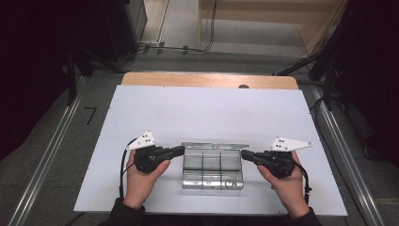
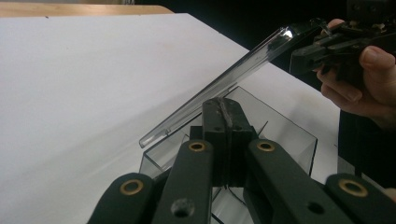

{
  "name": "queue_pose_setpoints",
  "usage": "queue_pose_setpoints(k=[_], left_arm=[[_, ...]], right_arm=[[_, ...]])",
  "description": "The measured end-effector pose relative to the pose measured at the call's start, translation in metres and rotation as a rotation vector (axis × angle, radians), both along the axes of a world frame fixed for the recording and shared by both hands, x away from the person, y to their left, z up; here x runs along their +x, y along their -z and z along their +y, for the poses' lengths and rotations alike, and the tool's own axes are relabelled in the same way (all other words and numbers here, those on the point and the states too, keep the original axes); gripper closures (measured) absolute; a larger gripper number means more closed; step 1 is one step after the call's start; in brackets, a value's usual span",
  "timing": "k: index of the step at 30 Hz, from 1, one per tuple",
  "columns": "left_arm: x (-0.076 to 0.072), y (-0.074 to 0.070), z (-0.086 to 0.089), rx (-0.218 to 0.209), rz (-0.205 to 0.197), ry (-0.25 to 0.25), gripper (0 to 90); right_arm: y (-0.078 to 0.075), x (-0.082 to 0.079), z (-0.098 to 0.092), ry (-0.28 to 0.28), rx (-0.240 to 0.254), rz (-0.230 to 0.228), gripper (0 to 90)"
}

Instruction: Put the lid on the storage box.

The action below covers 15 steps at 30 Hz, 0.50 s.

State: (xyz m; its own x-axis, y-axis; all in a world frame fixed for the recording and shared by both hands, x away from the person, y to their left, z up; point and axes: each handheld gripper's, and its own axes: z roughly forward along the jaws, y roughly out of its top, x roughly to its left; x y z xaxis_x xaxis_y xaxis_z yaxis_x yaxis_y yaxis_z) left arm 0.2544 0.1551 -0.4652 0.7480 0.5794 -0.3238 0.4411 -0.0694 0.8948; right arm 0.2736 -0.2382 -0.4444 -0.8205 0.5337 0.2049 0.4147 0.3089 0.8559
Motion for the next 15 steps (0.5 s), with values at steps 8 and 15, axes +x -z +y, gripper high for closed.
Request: queue_pose_setpoints(k=[8,15], left_arm=[[-0.0055,0.0018,0.001,0.005,-0.002,0.009,90.0],[-0.0085,0.0062,0.0021,0.037,0.013,0.033,90.0]], right_arm=[[0.0048,-0.0028,-0.0021,-0.013,0.004,0.013,87.9],[0.0099,-0.0049,-0.0035,-0.014,-0.001,0.021,87.8]])
